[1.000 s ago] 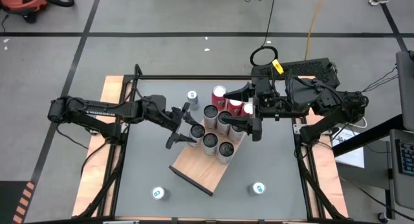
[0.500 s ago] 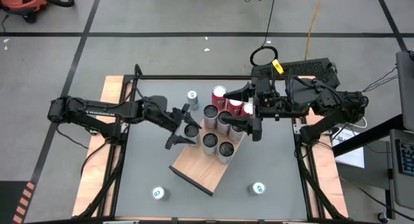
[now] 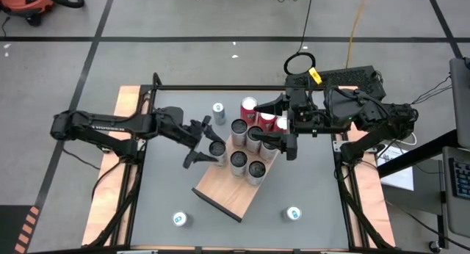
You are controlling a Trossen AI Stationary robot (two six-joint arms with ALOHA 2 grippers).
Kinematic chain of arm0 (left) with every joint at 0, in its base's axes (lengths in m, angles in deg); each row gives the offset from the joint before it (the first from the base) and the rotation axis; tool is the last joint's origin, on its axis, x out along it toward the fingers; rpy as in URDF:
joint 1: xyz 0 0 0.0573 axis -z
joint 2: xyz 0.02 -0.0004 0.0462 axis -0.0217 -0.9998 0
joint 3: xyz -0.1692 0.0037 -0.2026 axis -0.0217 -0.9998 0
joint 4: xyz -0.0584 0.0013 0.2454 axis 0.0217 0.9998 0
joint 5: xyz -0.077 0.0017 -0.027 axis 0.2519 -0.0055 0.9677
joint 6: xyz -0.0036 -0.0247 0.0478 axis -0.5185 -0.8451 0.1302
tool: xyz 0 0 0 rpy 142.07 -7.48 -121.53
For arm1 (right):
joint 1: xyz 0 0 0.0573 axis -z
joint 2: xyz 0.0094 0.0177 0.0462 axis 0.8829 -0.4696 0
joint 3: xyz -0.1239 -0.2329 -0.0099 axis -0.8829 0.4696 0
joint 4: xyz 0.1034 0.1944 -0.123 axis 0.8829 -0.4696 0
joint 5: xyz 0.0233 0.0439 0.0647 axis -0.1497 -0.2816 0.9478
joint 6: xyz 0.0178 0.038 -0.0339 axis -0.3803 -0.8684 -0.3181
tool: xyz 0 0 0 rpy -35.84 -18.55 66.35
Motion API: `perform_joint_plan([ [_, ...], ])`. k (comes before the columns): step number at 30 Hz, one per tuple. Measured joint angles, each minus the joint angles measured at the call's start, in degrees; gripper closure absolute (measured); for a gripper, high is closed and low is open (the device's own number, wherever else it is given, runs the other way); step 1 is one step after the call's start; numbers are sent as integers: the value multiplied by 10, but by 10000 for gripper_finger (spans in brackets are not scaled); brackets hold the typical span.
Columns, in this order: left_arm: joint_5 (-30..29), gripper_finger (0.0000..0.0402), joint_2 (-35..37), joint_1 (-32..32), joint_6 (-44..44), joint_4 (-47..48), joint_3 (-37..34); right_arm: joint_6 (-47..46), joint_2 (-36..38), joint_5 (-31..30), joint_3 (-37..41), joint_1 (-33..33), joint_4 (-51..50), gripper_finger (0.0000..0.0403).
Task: Place canned beverage on shelf
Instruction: Put the white blue soda can on the shelf aligned with the other white blue soda cans
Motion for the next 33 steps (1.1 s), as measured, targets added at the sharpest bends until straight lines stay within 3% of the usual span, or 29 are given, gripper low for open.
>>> perform_joint_plan([
  [12,-19,95,76,0,-91,69,0,0,0,0,0,0,-3,35],
  [24,-38,96,106,0,-98,243,0,7,0,0,0,0,-7,35],
  [28,-44,118,93,0,-75,246,0,9,0,0,0,0,-7,35],
  [33,-79,177,71,0,-53,244,0,9,0,0,0,0,-9,35],
])
